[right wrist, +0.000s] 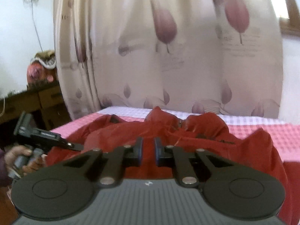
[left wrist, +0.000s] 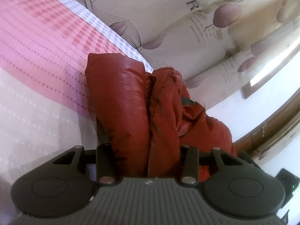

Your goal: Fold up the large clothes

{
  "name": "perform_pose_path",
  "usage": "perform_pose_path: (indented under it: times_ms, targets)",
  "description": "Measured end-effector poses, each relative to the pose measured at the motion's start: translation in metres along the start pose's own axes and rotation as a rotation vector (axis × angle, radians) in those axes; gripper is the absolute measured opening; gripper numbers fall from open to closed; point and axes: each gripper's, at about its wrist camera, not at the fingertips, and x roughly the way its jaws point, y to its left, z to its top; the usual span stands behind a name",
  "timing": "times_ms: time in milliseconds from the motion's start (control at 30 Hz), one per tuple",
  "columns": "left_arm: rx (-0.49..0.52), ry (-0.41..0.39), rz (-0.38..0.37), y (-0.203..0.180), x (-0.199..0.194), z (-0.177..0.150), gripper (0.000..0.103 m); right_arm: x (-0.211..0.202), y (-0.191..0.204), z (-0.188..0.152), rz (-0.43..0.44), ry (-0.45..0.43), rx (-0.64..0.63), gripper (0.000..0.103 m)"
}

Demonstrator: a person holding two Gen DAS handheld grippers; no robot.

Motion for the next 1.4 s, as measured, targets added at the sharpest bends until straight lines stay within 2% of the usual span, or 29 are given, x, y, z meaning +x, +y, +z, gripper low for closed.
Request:
perform_pose_path:
  times_ms: [67,200,300,433,533,700,800,900,1033,1100,1233,1400]
  targets:
    - [0.020,-0.003,0.004,-0.006,-0.002,0.001,0.037,0.013,-0.001,0.001,-0.005,0.035,-0.002,0.012]
    - [0.009,-0.004,-0.015,-0.021,-0.010,0.007,0.033,0.043,-0.008,-0.016,-0.045,0.155,0.000,0.010]
    - [0.061,-0.001,-0.039,-0.051,-0.022,0.012,0.033,0.054,-0.019,-0.023,-0.028,0.169,0.075,0.010]
    - [0.164,0.029,-0.083,-0.115,-0.033,0.019,0.033,0.064,-0.036,-0.029,0.009,0.190,0.199,0.009]
    - [0.292,0.083,-0.101,-0.179,-0.025,0.015,0.033,0.067,-0.049,-0.034,0.034,0.190,0.293,0.009]
    - [0.497,0.194,-0.099,-0.278,0.018,-0.010,0.034,0.064,-0.065,-0.044,0.072,0.179,0.423,0.009]
    - [0.583,0.196,-0.084,-0.313,0.049,-0.029,0.038,0.061,-0.081,-0.052,0.102,0.171,0.532,0.009]
    - [0.581,0.166,-0.074,-0.322,0.070,-0.040,0.038,0.052,-0.098,-0.059,0.129,0.175,0.641,0.009]
    - [0.522,0.141,-0.065,-0.311,0.069,-0.038,0.038,0.011,-0.112,-0.063,0.131,0.135,0.683,0.011]
    - [0.493,0.137,-0.064,-0.307,0.068,-0.037,0.038,-0.018,-0.117,-0.067,0.129,0.089,0.655,0.017]
    - [0.474,0.124,-0.063,-0.313,0.070,-0.037,0.038,-0.057,-0.124,-0.070,0.070,0.032,0.535,0.017]
    - [0.526,0.125,-0.069,-0.334,0.087,-0.052,0.038,-0.063,-0.140,-0.072,0.130,-0.034,0.618,0.017]
